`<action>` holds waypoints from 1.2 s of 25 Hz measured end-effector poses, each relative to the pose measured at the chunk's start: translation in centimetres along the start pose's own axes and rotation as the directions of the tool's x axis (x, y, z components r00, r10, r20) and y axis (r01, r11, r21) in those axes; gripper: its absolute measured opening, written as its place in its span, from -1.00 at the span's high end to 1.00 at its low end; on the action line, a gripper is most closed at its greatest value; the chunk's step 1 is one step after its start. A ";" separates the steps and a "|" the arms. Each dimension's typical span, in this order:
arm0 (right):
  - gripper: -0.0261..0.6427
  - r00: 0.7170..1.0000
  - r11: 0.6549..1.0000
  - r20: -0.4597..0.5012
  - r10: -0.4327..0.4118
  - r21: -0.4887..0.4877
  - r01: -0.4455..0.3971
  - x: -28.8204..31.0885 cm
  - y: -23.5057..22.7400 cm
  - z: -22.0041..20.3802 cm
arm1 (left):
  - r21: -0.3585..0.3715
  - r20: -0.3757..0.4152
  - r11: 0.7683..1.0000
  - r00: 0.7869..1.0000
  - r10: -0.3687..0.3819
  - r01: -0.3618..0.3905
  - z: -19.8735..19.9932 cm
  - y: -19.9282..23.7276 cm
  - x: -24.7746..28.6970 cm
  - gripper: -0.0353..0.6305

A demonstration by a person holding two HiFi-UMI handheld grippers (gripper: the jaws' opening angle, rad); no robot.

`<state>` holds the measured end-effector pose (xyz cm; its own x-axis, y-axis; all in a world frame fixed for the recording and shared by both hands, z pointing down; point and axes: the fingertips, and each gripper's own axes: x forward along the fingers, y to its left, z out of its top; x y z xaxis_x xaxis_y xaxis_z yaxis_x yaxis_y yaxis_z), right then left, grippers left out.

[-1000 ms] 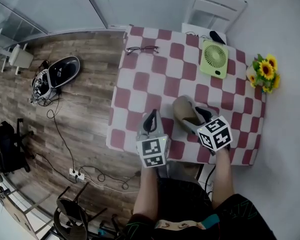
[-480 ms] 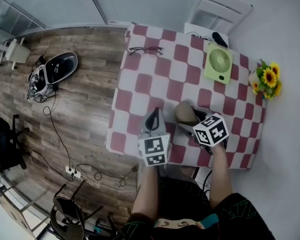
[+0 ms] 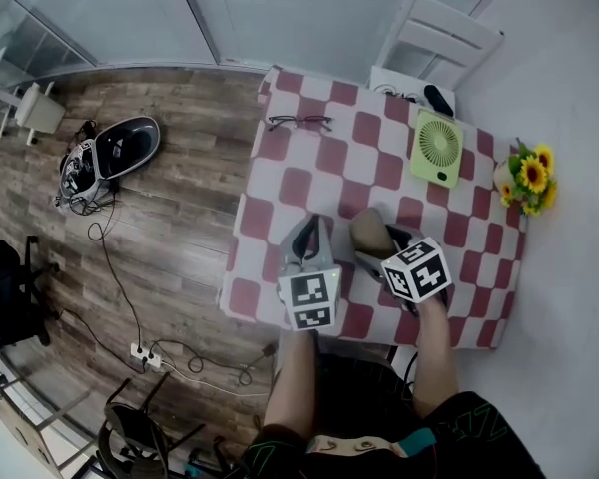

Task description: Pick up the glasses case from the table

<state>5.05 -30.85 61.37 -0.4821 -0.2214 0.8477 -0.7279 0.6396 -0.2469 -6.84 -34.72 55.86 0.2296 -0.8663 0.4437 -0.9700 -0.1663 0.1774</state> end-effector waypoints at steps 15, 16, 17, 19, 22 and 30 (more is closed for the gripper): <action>-0.16 0.847 0.978 0.506 -0.165 -0.028 0.207 -7.2 -0.4 14.2 | 0.104 0.221 0.995 0.975 -0.014 -0.009 11.6 2.3 -0.5 0.86; -0.16 0.826 0.975 0.535 -0.176 -0.021 0.222 -8.1 -0.6 15.0 | 0.110 0.240 0.994 0.971 -0.016 -0.011 12.6 2.2 -0.7 0.86; -0.16 0.803 0.971 0.566 -0.188 -0.015 0.237 -9.2 -0.7 15.9 | 0.118 0.262 0.993 0.965 -0.019 -0.013 13.8 2.0 -1.0 0.86; -0.16 0.752 0.964 0.627 -0.204 -0.004 0.264 -11.5 -0.8 17.4 | 0.133 0.310 0.991 0.950 -0.026 -0.016 16.2 1.4 -1.9 0.86; -0.16 0.665 0.957 0.714 -0.220 0.025 0.290 -14.7 -0.7 18.8 | 0.159 0.376 0.987 0.926 -0.043 -0.018 18.9 0.2 -3.2 0.86; -0.16 0.542 0.936 0.805 -0.240 0.044 0.349 -20.5 0.2 18.8 | 0.192 0.451 0.981 0.888 -0.089 0.000 21.9 -1.9 -5.0 0.86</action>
<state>5.59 -40.06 35.13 -0.4793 -0.8663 0.1406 -0.8711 0.4891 0.0443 -7.92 -40.39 34.08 0.2539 -0.9671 -0.0175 -0.9672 -0.2540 0.0055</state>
